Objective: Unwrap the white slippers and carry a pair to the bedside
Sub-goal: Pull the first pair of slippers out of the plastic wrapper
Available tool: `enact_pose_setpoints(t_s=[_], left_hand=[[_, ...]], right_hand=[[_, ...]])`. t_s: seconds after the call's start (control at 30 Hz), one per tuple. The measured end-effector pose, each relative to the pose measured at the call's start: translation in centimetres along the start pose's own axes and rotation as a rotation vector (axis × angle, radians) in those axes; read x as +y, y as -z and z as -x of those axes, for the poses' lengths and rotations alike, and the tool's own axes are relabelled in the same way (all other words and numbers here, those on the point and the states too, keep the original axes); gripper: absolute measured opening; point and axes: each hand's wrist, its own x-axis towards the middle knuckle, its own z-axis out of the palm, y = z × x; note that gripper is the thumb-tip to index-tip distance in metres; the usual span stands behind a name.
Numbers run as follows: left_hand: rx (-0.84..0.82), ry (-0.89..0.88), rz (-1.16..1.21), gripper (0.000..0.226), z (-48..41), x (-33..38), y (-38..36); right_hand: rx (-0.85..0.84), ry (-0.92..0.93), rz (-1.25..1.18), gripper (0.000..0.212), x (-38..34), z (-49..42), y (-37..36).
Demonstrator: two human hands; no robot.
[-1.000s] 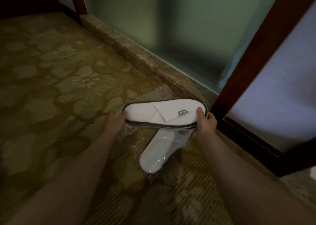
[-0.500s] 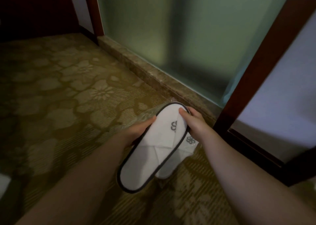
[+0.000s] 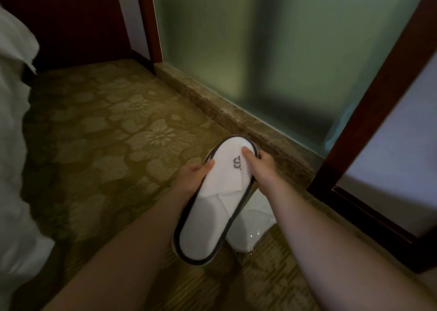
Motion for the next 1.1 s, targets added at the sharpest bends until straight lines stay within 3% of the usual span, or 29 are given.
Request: enact_pose_setpoints(t_s=[0.23, 0.5, 0.63, 0.77, 0.9, 1.1], left_hand=[[0.007, -0.09, -0.108, 0.03, -0.7, 0.2, 0.4], [0.343, -0.197, -0.205, 0.025, -1.8, -0.5, 4.8], [0.256, -0.218, -0.394, 0.017, -1.6, -2.6, 9.1], [0.263, -0.181, -0.578, 0.028, -0.9, -4.4, 12.6], [0.22, -0.094, -0.659, 0.034, -0.6, -5.7, 15.2], [0.035, 0.1, -0.769, 0.037, -0.2, -8.6, 17.0]], right_hand=[[-0.051, -0.128, -0.202, 0.056, -0.2, -0.2, 0.6], [-0.114, -0.169, -0.065, 0.038, 1.8, -0.8, 1.8], [-0.375, -0.279, -0.064, 0.044, 3.0, -0.4, 1.1], [-0.667, -0.382, 0.125, 0.055, 4.0, 0.3, -1.0], [-0.975, -0.477, 0.328, 0.05, 5.0, 1.9, -3.8], [-1.005, -0.518, 0.504, 0.037, 7.8, 4.2, -7.8]])
